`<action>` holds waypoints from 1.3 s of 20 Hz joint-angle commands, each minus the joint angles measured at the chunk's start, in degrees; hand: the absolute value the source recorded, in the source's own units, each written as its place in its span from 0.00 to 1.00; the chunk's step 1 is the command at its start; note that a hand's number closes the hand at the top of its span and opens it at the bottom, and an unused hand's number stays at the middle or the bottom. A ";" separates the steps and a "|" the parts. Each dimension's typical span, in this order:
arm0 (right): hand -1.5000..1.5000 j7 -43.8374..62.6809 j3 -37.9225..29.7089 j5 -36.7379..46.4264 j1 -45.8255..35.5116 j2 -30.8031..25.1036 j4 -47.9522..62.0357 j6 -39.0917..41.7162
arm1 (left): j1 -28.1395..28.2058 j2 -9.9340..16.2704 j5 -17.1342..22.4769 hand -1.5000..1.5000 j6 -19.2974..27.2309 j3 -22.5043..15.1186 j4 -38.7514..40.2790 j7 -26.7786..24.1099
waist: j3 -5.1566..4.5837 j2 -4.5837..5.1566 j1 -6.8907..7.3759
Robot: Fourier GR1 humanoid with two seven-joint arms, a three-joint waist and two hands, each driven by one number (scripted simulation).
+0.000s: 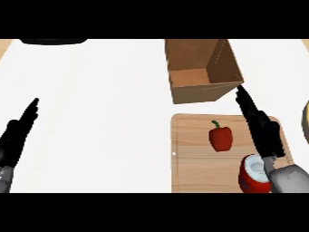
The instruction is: Pick the bell pepper from the cutting board and place it in the cardboard box
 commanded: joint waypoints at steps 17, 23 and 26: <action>0.00 -46.95 -1.58 3.39 2.28 -8.50 19.08 26.01 | -5.16 -2.91 -6.64 0.50 6.77 3.42 3.87 -2.64 | -0.18 -0.71 0.25; 0.00 -47.54 -2.19 17.34 -4.43 -20.02 22.89 21.23 | -3.64 -1.76 -5.42 0.50 3.76 4.87 3.11 -3.98 | -0.26 -0.79 0.78; 0.00 -41.29 1.92 22.71 -7.00 -23.09 20.02 23.19 | -3.33 -0.47 -5.33 0.50 3.27 5.75 1.83 -2.68 | -0.31 -1.04 0.87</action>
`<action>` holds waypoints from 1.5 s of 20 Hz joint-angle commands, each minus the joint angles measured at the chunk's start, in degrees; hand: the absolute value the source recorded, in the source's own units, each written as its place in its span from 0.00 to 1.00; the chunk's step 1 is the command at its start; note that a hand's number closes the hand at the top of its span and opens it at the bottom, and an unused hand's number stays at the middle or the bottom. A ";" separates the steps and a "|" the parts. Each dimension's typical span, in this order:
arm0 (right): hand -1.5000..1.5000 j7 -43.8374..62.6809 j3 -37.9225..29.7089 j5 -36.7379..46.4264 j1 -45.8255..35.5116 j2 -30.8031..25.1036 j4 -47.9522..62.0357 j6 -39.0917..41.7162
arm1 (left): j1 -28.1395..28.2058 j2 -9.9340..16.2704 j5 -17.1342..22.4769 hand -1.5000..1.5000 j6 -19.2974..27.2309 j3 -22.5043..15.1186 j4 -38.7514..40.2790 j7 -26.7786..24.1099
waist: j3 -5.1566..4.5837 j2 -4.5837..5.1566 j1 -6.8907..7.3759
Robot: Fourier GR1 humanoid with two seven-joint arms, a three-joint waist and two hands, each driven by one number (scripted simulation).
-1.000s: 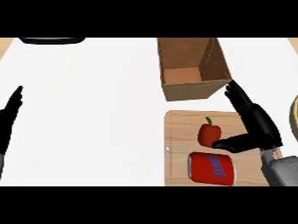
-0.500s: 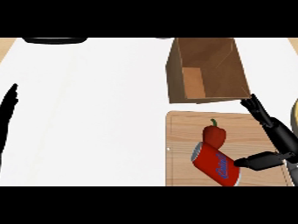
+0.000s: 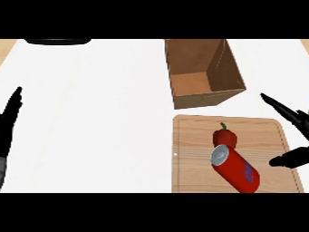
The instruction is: Pick the bell pepper from the cutting board and place it in the cardboard box
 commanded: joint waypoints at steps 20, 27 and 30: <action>0.00 32.15 11.49 25.87 -11.62 7.50 -9.47 17.08 | 2.66 -2.98 -3.48 0.50 -2.03 3.43 -1.67 0.15 | 0.04 -0.24 -0.63; 0.00 27.03 7.80 32.85 -12.96 11.16 -2.63 17.91 | 4.13 -3.08 -4.60 0.50 -5.16 6.83 -3.77 -1.05 | 0.05 -0.13 -0.46; 0.00 28.30 6.25 33.17 -11.60 13.45 -6.29 19.83 | 3.56 -5.05 -6.78 0.50 -4.54 6.42 -2.98 -0.98 | 0.04 -0.13 -0.58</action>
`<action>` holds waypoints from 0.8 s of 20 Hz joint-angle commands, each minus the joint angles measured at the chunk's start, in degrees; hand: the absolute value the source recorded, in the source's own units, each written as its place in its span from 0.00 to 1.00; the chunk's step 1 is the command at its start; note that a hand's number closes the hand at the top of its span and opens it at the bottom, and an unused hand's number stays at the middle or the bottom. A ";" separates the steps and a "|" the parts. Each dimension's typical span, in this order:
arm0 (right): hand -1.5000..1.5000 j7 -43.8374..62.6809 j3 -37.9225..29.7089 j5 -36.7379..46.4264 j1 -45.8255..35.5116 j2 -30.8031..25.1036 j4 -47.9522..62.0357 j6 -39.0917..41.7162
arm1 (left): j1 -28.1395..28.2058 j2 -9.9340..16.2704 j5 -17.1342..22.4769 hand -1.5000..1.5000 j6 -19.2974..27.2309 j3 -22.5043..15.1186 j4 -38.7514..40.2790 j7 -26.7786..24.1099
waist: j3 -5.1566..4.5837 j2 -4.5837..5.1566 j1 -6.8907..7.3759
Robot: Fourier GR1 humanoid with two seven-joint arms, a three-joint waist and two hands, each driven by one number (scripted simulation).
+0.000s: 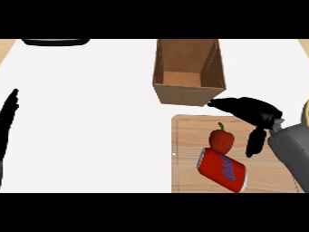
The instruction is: Pick the bell pepper from the cutting board and place it in the cardboard box
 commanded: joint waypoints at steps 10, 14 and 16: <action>0.00 1.88 -4.09 1.32 6.98 5.11 -15.73 9.06 | -1.16 -2.08 -3.83 0.50 -1.25 2.56 -2.44 3.18 | -0.01 -0.12 -0.33; 0.00 0.20 -5.21 4.85 8.24 4.33 -16.14 10.70 | 2.30 -2.93 -4.15 0.50 -2.71 4.44 -2.75 -0.13 | 0.00 -0.02 -0.08; 0.00 2.01 -3.26 8.15 5.57 7.16 -11.85 8.87 | -2.15 -4.05 -4.41 0.50 -2.66 4.42 4.94 -3.36 | -0.01 0.09 -0.14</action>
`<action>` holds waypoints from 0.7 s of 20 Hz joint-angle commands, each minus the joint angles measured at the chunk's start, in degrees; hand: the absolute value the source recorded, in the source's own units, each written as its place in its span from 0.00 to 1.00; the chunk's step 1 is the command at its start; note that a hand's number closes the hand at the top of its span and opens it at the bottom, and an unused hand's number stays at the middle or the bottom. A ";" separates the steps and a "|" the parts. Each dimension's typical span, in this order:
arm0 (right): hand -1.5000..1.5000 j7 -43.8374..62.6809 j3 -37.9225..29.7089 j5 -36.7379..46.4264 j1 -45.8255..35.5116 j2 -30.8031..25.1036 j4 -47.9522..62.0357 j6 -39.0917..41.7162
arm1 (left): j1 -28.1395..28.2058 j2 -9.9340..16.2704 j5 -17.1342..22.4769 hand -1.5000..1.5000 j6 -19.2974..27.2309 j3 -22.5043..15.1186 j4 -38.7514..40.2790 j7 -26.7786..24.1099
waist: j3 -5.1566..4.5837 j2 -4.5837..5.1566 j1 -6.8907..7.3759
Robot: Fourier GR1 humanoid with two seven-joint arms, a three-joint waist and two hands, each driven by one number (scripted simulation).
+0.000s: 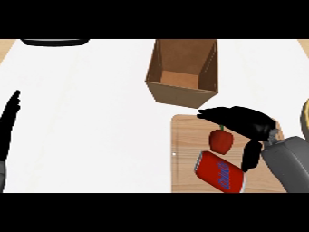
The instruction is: Pick the bell pepper from the cutting board and place it in the cardboard box
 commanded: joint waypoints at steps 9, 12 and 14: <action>0.00 1.34 -0.05 9.93 -2.18 5.87 12.04 -4.76 | -0.98 -2.97 -2.64 0.50 0.13 1.04 2.73 -2.97 | 0.03 0.18 0.36; 1.00 -0.05 0.67 13.55 -1.10 5.90 9.99 -13.79 | -0.99 -2.15 -2.18 0.50 -0.72 1.84 3.17 -2.98 | 0.05 0.21 0.37; 1.00 1.84 0.15 14.29 -1.85 8.63 10.08 -15.35 | -1.02 -1.18 -1.14 0.50 -2.33 1.97 -3.20 2.70 | 0.07 0.05 0.53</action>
